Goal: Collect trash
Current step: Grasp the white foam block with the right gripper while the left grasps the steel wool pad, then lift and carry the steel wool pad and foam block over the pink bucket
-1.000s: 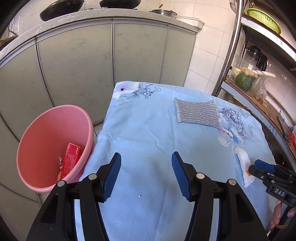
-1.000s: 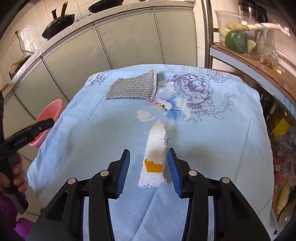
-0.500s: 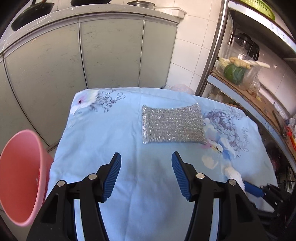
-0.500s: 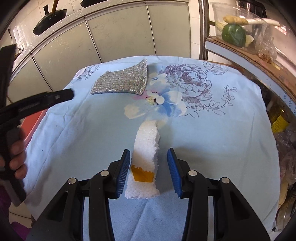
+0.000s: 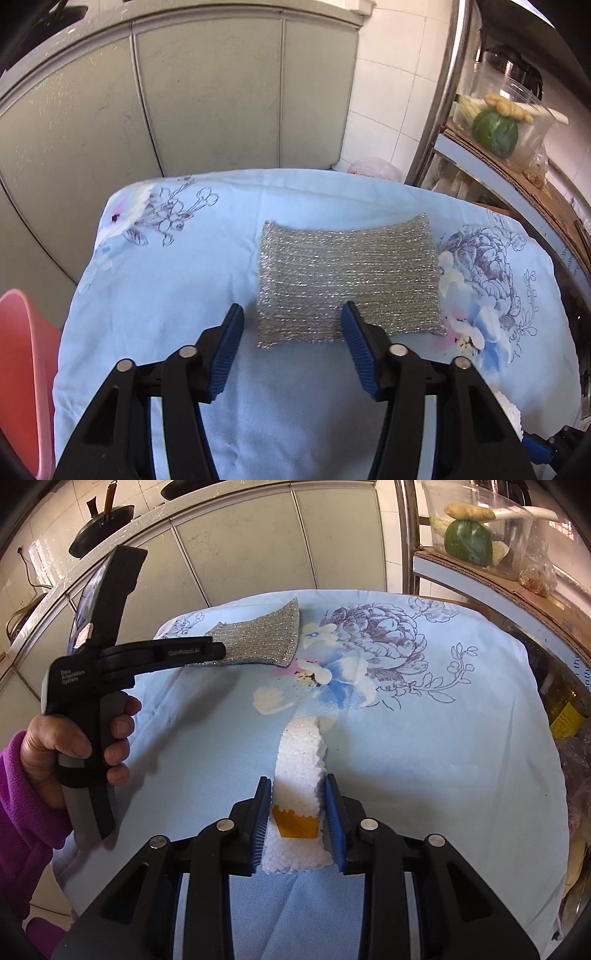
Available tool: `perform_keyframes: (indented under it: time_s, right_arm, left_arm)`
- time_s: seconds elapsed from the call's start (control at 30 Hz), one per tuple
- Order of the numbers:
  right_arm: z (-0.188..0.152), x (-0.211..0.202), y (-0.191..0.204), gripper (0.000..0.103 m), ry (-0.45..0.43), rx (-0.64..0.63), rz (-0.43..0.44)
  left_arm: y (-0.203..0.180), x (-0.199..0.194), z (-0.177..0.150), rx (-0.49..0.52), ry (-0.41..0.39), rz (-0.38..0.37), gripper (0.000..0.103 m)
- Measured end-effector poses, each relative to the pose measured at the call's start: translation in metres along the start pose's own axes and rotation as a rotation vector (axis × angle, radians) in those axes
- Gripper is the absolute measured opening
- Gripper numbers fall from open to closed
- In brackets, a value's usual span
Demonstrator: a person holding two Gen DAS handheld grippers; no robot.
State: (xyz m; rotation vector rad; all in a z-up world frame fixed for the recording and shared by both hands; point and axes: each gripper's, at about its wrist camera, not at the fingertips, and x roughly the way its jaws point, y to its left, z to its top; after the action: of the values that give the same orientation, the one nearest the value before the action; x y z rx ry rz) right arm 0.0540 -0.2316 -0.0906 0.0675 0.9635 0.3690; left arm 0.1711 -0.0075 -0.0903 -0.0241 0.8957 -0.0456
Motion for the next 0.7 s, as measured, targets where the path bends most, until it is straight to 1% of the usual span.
perform_keyframes:
  time_s: [0.03,0.07,0.1,0.13,0.23,0.33,0.6,0.7]
  right_arm:
    - [0.000,0.000,0.000,0.030,0.000,0.000,0.000]
    - [0.000,0.000,0.000,0.030,0.000,-0.001,0.000]
    - [0.000,0.000,0.000,0.030,0.000,0.000,0.000]
    - [0.000,0.000,0.000,0.030,0.000,0.001,0.001]
    - [0.000,0.000,0.000,0.030,-0.001,0.003,0.004]
    - [0.000,0.000,0.000,0.030,-0.001,0.001,0.002]
    - [0.000,-0.001,-0.003,0.030,-0.007,0.013,0.006]
    - [0.000,-0.002,-0.007,0.030,-0.013,0.033,0.021]
  left_arm:
    - [-0.002,-0.002,0.000,0.008,-0.005,0.000,0.042]
    - [-0.004,-0.004,-0.001,0.018,-0.017,0.020,0.030]
    - [-0.006,-0.006,-0.001,0.032,-0.028,0.038,0.012]
    - [-0.006,-0.007,-0.001,0.042,-0.034,0.045,0.011]
    - [-0.003,-0.018,-0.005,0.022,-0.048,0.007,0.010]
    - [-0.001,-0.035,-0.012,0.018,-0.070,-0.016,0.009]
    - [-0.002,-0.091,-0.031,0.003,-0.142,-0.071,0.009]
    - [-0.001,-0.112,-0.036,0.005,-0.174,-0.083,0.009]
